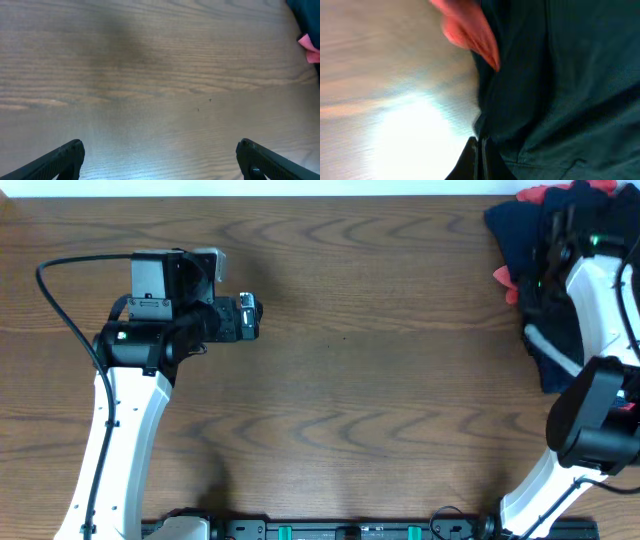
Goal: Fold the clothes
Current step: 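Reach the right gripper to the clothing pile and grasp black shorts, then pull the black shorts left with the right gripper onto the table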
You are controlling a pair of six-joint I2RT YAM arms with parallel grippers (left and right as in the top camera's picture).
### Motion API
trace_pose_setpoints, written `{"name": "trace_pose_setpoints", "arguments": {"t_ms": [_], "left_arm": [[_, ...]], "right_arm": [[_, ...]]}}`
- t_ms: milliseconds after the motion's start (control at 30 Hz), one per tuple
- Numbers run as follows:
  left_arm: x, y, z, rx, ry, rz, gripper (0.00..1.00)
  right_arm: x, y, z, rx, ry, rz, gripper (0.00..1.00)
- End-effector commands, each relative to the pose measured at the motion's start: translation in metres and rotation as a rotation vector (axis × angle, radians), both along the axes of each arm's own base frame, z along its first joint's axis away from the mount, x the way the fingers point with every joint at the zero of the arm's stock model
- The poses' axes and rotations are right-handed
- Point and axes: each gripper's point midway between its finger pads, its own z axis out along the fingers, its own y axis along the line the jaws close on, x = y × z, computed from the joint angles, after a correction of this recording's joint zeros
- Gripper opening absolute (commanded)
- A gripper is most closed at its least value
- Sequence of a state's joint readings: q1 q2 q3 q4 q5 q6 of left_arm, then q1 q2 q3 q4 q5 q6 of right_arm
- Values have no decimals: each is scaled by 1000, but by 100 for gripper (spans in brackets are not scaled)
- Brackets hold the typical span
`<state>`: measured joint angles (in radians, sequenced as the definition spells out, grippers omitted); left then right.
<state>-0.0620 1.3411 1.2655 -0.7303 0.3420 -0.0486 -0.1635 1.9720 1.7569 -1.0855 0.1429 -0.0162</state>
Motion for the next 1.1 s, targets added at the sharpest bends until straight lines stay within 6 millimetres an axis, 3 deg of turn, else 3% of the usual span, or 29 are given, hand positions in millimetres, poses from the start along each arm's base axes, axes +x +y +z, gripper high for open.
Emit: {"name": "trace_pose_setpoints", "arguments": {"t_ms": [0,100,200,367,600,767,967,1067], "left_arm": [[4,-3,4,-17,-14,-3,98],[5,-3,10,-19,-37,-3,98],[4,-3,20,-20,-71,-4,98],[-3,8,51,-22,-172,27,98],[-27,33,86,-19,-269,101,98],[-39,43,92,-13,-278,134,98],[-40,54,90,-6,-267,170,98],[-39,70,89,28,-266,230,98]], "right_arm": [[28,61,99,81,-246,169,1],[37,109,152,110,-362,294,1],[40,155,187,120,-454,394,1],[38,237,217,165,-567,552,1],[22,307,247,237,-664,665,1],[14,348,227,267,-618,744,1],[-11,414,177,371,-470,891,1],[-26,443,150,399,-393,959,1]]}}
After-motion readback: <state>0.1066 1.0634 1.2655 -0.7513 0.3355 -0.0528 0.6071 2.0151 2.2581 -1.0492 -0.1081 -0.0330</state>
